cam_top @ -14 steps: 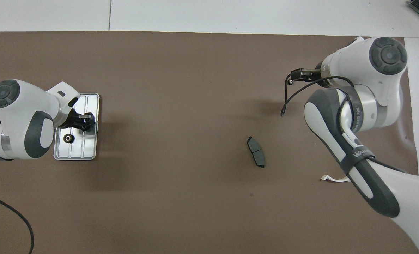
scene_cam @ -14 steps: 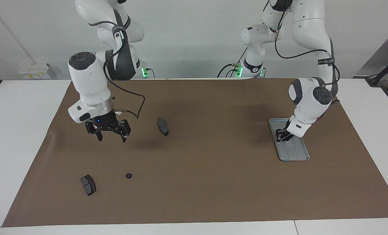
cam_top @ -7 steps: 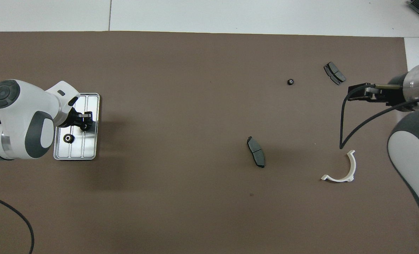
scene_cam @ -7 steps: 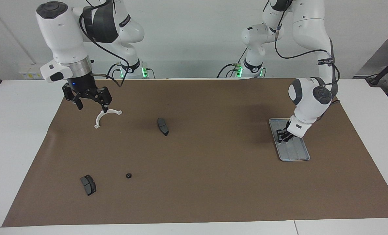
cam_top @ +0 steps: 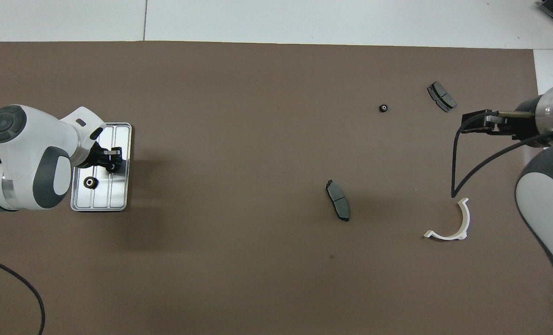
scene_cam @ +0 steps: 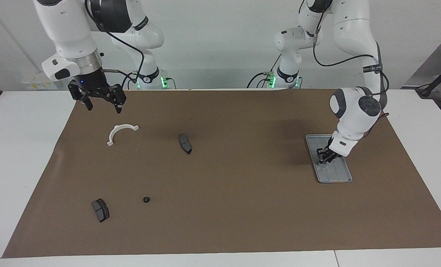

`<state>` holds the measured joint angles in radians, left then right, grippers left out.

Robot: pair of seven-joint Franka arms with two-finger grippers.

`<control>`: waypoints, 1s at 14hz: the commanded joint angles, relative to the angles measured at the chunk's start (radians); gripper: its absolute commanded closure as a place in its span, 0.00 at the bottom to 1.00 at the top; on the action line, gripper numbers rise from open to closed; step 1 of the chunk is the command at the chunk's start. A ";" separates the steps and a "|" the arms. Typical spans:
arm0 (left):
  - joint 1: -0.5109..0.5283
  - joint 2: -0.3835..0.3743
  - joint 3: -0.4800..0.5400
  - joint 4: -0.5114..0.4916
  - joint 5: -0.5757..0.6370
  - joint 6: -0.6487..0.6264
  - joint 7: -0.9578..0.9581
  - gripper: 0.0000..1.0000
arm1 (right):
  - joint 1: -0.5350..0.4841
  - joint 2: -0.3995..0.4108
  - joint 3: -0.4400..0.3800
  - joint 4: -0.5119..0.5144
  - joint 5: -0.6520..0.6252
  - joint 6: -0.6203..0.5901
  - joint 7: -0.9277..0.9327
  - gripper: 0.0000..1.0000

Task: Place bearing gear from tray to pile
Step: 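Lift the second black gear from the tray with the left gripper, then set the second gear mid-table with the left gripper while the right approaches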

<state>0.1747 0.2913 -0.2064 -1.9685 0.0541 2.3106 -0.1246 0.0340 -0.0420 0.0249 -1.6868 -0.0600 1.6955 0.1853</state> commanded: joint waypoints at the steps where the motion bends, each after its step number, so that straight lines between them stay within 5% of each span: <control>1: -0.017 0.020 0.004 0.111 0.021 -0.114 -0.055 0.86 | -0.003 -0.010 0.001 -0.002 0.032 -0.040 -0.042 0.00; 8: -0.193 0.005 -0.013 0.172 0.004 -0.226 -0.465 0.86 | 0.001 -0.018 0.003 -0.007 0.049 -0.066 -0.058 0.00; 14: -0.501 0.057 -0.011 0.163 -0.030 -0.073 -0.924 0.85 | 0.001 -0.022 0.004 -0.010 0.045 -0.068 -0.053 0.00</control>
<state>-0.2345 0.3021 -0.2368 -1.8141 0.0366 2.1659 -0.9426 0.0365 -0.0445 0.0276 -1.6868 -0.0198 1.6450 0.1515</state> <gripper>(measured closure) 0.652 0.000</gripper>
